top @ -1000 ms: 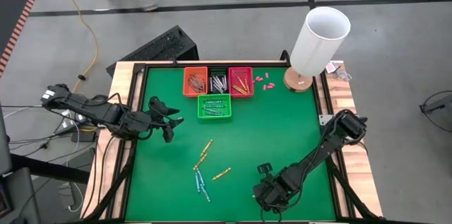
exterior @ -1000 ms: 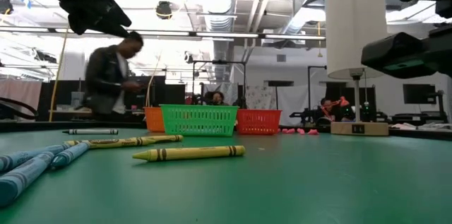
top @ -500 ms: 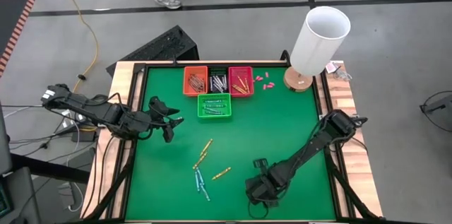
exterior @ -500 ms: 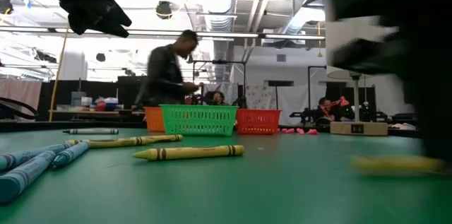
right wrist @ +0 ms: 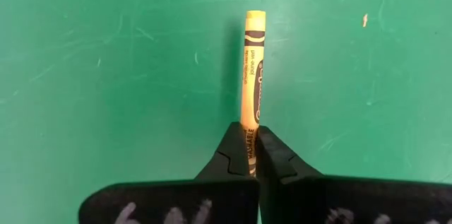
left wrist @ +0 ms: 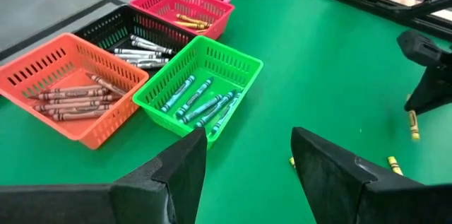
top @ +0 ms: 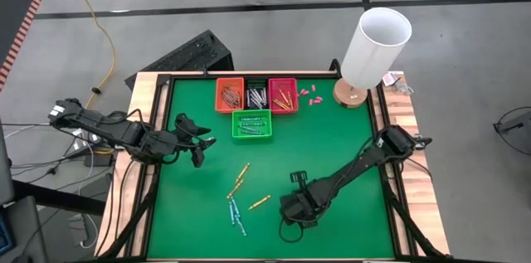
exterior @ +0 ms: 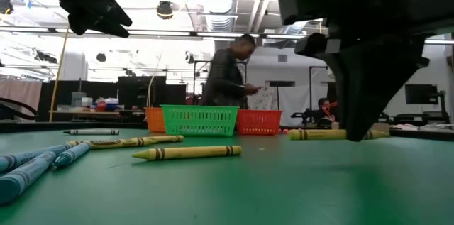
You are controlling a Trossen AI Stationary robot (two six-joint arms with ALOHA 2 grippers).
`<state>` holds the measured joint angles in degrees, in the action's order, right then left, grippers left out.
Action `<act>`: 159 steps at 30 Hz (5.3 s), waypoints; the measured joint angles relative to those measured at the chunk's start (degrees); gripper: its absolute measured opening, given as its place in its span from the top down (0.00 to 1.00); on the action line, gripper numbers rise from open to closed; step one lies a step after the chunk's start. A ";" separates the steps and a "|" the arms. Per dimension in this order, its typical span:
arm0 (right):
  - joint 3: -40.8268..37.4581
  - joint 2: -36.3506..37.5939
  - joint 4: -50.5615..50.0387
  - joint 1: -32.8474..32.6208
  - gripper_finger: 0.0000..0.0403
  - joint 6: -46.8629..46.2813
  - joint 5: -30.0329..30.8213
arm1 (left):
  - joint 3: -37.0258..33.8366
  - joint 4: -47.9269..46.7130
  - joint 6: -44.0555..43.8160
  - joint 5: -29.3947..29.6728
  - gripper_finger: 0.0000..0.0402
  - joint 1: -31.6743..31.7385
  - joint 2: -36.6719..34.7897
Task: Sort crayons
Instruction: Put a yellow crayon in the red basket
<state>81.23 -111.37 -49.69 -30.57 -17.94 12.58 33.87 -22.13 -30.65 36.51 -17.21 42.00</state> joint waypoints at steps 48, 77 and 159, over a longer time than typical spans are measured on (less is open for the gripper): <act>0.11 10.94 9.94 52.08 0.99 0.47 9.88 | 0.00 -0.69 -0.39 -7.39 0.51 -0.04 0.00; 0.09 5.57 15.45 56.29 0.98 0.10 0.72 | 0.00 -0.96 -0.30 -7.28 0.51 -0.04 0.00; 0.04 -2.30 36.21 7.53 0.77 19.30 -3.34 | -0.02 -2.97 -1.75 -6.62 0.51 -0.06 -0.01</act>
<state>81.28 -113.67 -13.48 -23.04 1.36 9.24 33.85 -25.10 -32.40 29.89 -17.27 41.99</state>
